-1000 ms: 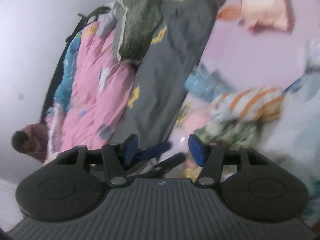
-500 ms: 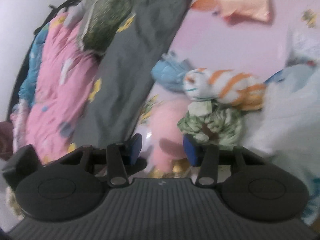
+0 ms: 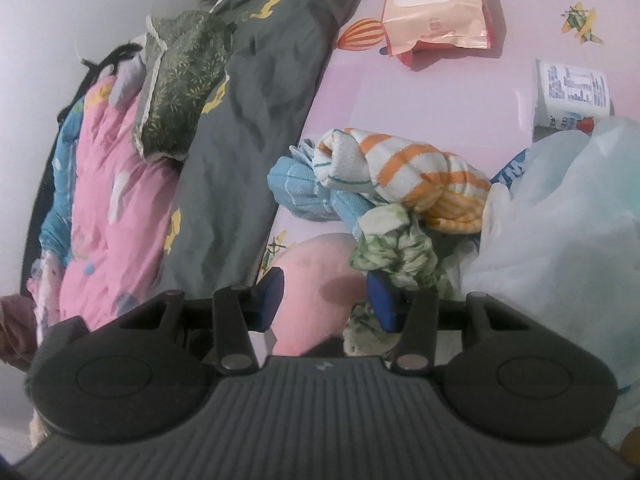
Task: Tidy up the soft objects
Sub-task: 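Move the right gripper to the pink plush toy on the bed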
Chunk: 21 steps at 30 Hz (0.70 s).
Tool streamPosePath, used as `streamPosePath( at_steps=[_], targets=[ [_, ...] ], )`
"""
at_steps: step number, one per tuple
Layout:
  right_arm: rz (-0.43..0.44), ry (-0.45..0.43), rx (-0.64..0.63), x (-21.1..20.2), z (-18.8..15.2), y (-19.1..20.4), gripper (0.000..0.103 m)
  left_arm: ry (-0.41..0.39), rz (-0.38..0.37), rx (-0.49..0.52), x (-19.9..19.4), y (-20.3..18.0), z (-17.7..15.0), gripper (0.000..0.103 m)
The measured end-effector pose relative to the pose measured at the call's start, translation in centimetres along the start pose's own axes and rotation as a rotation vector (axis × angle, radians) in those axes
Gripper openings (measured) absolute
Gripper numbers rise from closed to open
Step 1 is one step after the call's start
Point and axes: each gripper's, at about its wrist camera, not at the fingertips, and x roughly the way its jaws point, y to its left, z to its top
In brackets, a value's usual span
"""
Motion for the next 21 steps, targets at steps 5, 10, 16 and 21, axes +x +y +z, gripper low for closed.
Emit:
streamPosePath(
  at_steps=[5,10,16,21],
  targets=[
    [0.038,-0.017,0.031,-0.8,0.0,-0.9,0.045,-0.068,0.019,0.003,-1.6,-0.1,0.4,0.068],
    [0.069,-0.055,0.082,-2.1,0.4,-1.6,0.046,-0.133,0.020,0.035,-5.9,-0.1,1.0,0.068],
    [0.126,-0.076,0.077,-4.0,-0.2,-0.8,0.048,-0.119,-0.015,0.037,-10.8,0.8,0.3,0.068],
    [0.220,-0.039,0.032,-5.1,-1.7,1.4,0.048,-0.095,0.080,0.132,-12.8,0.4,-1.8,0.069]
  ],
)
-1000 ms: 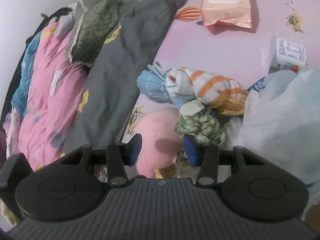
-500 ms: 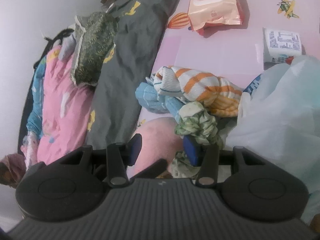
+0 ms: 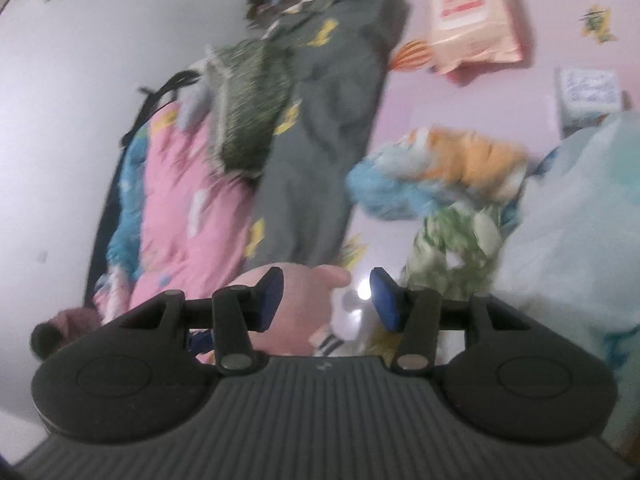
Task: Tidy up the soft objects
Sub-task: 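Move the right gripper to the pink plush toy on the bed, then grasp the pink plush toy by its ear with the right gripper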
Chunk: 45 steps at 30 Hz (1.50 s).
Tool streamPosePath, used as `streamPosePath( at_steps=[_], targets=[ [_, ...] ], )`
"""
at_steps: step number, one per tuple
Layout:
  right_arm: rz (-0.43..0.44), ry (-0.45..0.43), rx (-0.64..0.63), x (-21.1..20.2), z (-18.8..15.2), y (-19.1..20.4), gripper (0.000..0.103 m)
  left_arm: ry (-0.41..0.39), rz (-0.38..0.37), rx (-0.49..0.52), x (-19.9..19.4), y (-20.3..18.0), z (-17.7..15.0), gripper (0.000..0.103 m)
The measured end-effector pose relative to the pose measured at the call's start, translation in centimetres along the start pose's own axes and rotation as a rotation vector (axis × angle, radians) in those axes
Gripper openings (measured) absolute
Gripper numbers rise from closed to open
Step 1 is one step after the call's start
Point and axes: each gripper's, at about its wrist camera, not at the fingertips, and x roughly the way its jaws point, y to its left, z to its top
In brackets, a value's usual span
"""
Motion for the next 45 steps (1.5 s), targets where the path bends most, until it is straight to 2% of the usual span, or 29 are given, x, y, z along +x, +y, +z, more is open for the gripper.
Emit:
streamPosePath(
  at_steps=[4,9,13,17,19,21,26,36,42,45],
  targets=[
    [0.073,0.066,-0.022,0.7,-2.2,1.8,0.048,0.082,0.001,0.034,-0.6,-0.1,-2.4,0.069],
    [0.148,0.192,-0.024,3.4,-6.4,2.8,0.048,0.183,0.041,0.031,-0.6,0.4,-5.6,0.070],
    [0.158,0.253,-0.008,5.0,-9.0,2.6,0.048,0.238,0.053,0.025,-0.1,0.6,-7.0,0.071],
    [0.138,0.280,0.002,6.0,-10.7,2.3,0.047,0.259,0.010,-0.019,0.9,0.6,-7.3,0.072],
    [0.119,0.283,0.002,6.2,-11.4,2.0,0.046,0.258,-0.025,-0.051,1.2,0.4,-7.3,0.072],
    [0.091,0.276,0.006,6.6,-11.8,1.7,0.046,0.252,-0.027,-0.074,1.5,0.1,-7.2,0.072],
    [0.046,0.255,0.031,6.4,-11.8,0.2,0.046,0.193,-0.077,-0.079,1.2,-0.6,-6.6,0.075],
    [-0.062,0.166,0.032,3.1,-11.0,-1.9,0.046,0.103,-0.194,-0.047,1.8,-3.9,-5.8,0.082],
    [-0.094,0.097,0.021,0.8,-10.3,-2.0,0.046,0.076,-0.221,-0.006,1.9,-5.4,-6.1,0.083],
    [-0.084,0.097,-0.015,0.9,-10.3,-1.1,0.046,0.069,-0.223,0.000,1.8,-5.5,-6.3,0.083]
  ],
)
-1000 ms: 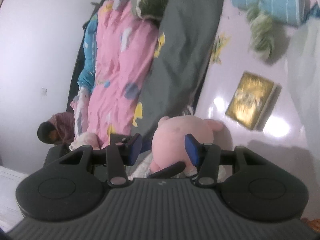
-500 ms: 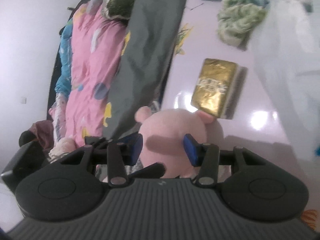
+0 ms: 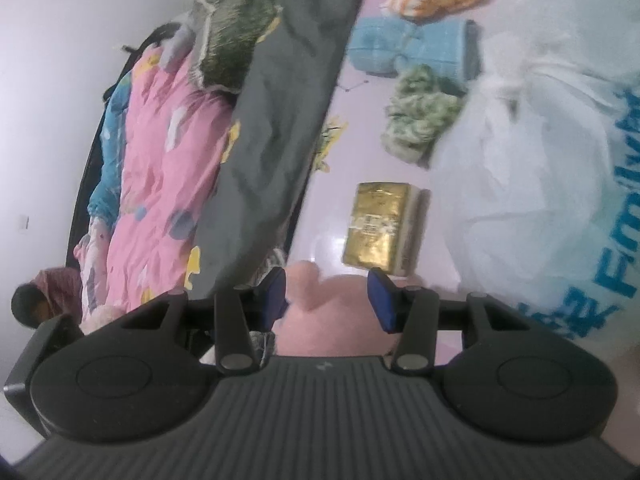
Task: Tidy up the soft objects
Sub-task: 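Grasp the pink plush toy by its ear with the right gripper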
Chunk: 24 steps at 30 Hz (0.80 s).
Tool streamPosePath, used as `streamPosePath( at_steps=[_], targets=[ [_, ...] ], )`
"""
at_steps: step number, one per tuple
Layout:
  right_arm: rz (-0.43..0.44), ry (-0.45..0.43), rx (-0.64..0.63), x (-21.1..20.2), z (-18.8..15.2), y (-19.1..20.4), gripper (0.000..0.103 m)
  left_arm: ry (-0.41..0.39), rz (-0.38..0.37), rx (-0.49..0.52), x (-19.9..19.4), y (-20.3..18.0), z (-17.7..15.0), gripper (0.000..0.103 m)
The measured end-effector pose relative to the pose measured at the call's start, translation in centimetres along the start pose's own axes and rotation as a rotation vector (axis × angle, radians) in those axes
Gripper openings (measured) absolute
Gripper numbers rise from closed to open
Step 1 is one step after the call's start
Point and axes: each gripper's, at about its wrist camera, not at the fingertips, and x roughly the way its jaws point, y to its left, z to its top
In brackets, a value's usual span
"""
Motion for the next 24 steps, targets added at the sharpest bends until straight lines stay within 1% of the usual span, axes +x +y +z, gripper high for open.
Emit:
streamPosePath(
  at_steps=[4,5,7,8,9,10,12,15,18,19,21,22,24],
  targets=[
    [-0.012,0.012,-0.064,1.0,-0.3,1.6,0.046,-0.008,-0.011,0.005,-0.1,0.0,-0.2,0.083],
    [-0.015,0.017,-0.078,1.3,-0.4,1.9,0.044,-0.011,-0.014,0.007,-0.2,0.1,-0.3,0.083],
    [-0.030,0.022,-0.105,1.9,-0.5,2.4,0.037,-0.017,-0.016,0.013,-0.3,0.1,-0.5,0.083],
    [-0.044,0.024,-0.120,2.2,-0.5,2.6,0.031,-0.020,-0.011,0.017,-0.3,0.1,-0.6,0.083],
    [-0.057,0.026,-0.134,2.4,-0.6,2.7,0.022,-0.024,-0.003,0.025,-0.3,0.1,-0.7,0.083],
    [-0.071,0.024,-0.144,2.5,-0.6,2.7,0.020,-0.027,0.006,0.035,-0.4,0.1,-0.8,0.082],
    [-0.072,0.018,-0.148,2.6,-0.7,2.6,0.017,-0.029,0.038,0.054,-0.4,0.1,-1.0,0.082],
    [-0.081,0.006,-0.141,2.3,-0.7,2.3,0.014,-0.028,0.107,0.095,-0.5,0.1,-1.5,0.082],
    [-0.064,0.002,-0.126,1.9,-0.9,2.1,0.013,0.013,0.135,0.117,-0.1,0.4,-2.2,0.082],
    [-0.057,0.002,-0.123,1.7,-1.0,2.1,0.013,0.031,0.138,0.117,0.1,0.4,-2.3,0.081],
    [-0.048,0.000,-0.119,1.4,-1.2,2.1,0.012,0.059,0.131,0.114,0.5,0.6,-2.7,0.073],
    [-0.041,-0.001,-0.117,1.2,-1.3,2.2,0.012,0.063,0.114,0.106,0.4,0.8,-2.8,0.066],
    [-0.037,0.000,-0.118,1.0,-1.5,2.3,0.012,0.060,0.103,0.094,0.0,0.8,-2.8,0.065]
  ],
)
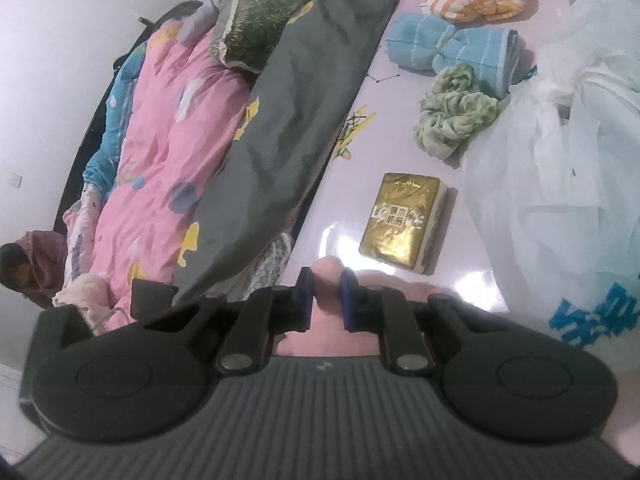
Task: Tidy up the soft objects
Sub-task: 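Grasp the pink plush toy by its ear with the right gripper, then carry the pink plush toy with the right gripper into the cardboard box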
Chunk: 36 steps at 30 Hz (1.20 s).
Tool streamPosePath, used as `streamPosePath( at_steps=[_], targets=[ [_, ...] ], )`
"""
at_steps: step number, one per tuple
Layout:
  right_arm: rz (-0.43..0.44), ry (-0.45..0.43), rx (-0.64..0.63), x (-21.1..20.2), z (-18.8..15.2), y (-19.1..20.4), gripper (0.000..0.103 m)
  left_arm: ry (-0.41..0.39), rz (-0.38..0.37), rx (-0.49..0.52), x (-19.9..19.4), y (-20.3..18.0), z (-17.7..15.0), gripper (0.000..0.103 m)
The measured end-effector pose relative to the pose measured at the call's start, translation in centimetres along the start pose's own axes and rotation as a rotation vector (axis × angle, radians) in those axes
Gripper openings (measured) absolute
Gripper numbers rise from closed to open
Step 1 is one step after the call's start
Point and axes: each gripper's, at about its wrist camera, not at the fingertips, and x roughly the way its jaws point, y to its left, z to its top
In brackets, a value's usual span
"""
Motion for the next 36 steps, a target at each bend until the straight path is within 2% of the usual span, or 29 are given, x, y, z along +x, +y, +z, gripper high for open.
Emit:
streamPosePath(
  at_steps=[4,7,13,16,20,25,30,36],
  targets=[
    [0.030,-0.020,0.001,-1.5,-0.4,0.5,0.012,-0.057,-0.005,0.028,-2.0,-0.8,0.7,0.065],
    [0.059,-0.076,-0.014,-4.3,-0.2,1.3,0.012,-0.124,-0.024,0.075,-3.9,-2.3,2.8,0.065],
    [0.044,-0.296,-0.044,-14.3,0.5,2.0,0.012,-0.258,-0.131,0.179,-5.1,-7.8,9.1,0.066],
    [-0.003,-0.420,-0.029,-20.0,0.9,1.0,0.012,-0.302,-0.186,0.220,-4.4,-11.2,12.0,0.075],
    [-0.097,-0.549,0.022,-26.7,1.2,-1.9,0.012,-0.281,-0.249,0.255,-2.1,-14.6,14.0,0.077],
    [-0.231,-0.612,0.126,-31.9,1.5,-7.7,0.012,-0.211,-0.272,0.229,0.8,-15.2,14.0,0.077],
    [-0.376,-0.637,0.231,-33.5,2.6,-14.2,0.012,-0.167,-0.233,0.178,2.6,-13.4,14.1,0.077],
    [-0.482,-0.667,0.337,-31.6,3.0,-20.0,0.012,-0.154,-0.204,0.137,3.1,-11.2,14.6,0.077]
  ],
)
